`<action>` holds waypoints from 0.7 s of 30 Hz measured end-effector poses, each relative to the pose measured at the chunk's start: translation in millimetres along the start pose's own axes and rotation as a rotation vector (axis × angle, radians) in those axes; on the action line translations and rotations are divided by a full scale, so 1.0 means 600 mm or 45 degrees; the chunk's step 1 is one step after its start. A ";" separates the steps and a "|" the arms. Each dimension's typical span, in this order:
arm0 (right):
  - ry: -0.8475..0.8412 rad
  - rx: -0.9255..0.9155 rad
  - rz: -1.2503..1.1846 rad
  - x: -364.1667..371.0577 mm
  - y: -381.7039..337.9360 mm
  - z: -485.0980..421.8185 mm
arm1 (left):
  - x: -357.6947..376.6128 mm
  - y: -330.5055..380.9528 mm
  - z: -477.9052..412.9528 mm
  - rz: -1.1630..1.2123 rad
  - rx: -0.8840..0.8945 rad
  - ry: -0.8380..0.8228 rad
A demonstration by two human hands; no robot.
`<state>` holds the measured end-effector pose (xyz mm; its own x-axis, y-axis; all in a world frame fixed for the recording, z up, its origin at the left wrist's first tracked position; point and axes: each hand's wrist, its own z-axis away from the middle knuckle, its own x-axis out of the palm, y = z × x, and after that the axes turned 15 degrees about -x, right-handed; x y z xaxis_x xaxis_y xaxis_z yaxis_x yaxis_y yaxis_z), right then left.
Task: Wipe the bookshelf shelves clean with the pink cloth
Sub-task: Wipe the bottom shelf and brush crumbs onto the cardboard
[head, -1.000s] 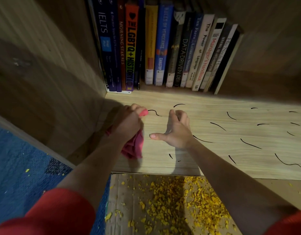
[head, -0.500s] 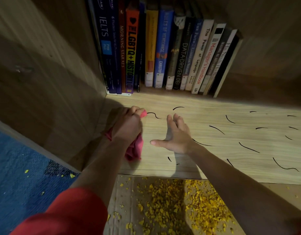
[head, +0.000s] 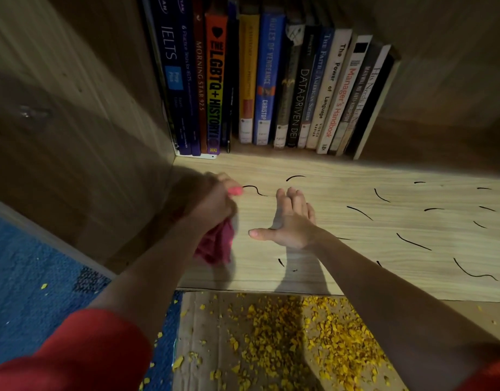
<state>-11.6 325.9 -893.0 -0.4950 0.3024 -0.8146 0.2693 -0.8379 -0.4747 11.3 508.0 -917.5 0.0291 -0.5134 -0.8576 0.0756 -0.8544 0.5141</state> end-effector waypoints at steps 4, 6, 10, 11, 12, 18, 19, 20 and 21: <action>-0.009 0.009 -0.012 -0.002 -0.003 0.000 | 0.000 0.005 -0.013 0.000 -0.137 0.020; -0.007 0.009 -0.012 -0.001 -0.001 -0.001 | 0.007 0.011 0.002 0.075 0.029 -0.053; -0.020 0.023 -0.002 -0.002 -0.001 -0.003 | 0.007 0.005 -0.009 0.077 0.028 -0.043; -0.019 0.026 0.000 -0.002 -0.002 -0.003 | 0.007 0.007 -0.016 0.063 -0.047 0.006; -0.015 0.027 -0.001 -0.002 -0.002 -0.003 | 0.010 0.013 -0.020 0.049 -0.116 0.029; -0.016 0.027 -0.014 -0.002 -0.001 -0.003 | 0.013 0.008 -0.012 -0.018 0.017 -0.050; -0.017 0.026 -0.022 -0.004 -0.002 -0.003 | 0.011 0.006 -0.027 -0.022 -0.033 0.005; -0.017 0.026 -0.027 -0.002 -0.003 -0.003 | 0.012 0.005 -0.041 -0.002 -0.114 0.045; -0.016 0.024 -0.025 -0.002 -0.002 -0.003 | 0.013 0.009 -0.050 0.013 -0.187 0.076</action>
<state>-9.8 327.6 -892.0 -0.5106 0.3130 -0.8008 0.2438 -0.8404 -0.4840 42.0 501.8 -921.6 0.0896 -0.5123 -0.8541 0.2200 -0.8262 0.5187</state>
